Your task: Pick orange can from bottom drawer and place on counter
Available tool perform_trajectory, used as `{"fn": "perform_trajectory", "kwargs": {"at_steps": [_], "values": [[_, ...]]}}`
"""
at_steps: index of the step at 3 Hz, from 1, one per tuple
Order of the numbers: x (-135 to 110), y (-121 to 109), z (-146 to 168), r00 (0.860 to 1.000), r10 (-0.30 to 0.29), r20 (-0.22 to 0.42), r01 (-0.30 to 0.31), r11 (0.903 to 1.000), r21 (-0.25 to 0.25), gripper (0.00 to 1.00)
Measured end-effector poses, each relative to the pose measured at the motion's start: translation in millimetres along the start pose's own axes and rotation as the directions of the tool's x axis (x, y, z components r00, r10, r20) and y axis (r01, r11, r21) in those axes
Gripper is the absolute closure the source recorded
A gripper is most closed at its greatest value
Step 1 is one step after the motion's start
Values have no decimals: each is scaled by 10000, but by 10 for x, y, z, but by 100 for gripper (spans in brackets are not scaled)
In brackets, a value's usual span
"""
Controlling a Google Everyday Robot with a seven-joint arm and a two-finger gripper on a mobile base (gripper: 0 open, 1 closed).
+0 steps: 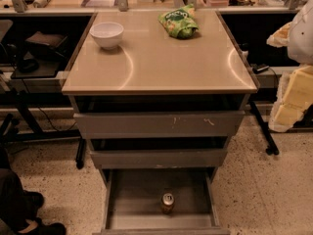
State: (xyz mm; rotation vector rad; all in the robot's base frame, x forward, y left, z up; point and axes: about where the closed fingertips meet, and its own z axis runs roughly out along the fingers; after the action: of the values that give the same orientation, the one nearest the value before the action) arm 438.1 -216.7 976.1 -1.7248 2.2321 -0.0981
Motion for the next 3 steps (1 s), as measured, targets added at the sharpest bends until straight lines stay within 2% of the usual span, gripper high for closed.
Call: {"fn": "perform_trajectory", "kwargs": {"at_steps": [1,2,3], "values": [[0,0,1,10000,0,1,0,10000,1,0],[-60,51,129,9997,-31,230,29,10000,91,0],[-324,324,776,9906,230,1352,-124,9968,-787,0]]}}
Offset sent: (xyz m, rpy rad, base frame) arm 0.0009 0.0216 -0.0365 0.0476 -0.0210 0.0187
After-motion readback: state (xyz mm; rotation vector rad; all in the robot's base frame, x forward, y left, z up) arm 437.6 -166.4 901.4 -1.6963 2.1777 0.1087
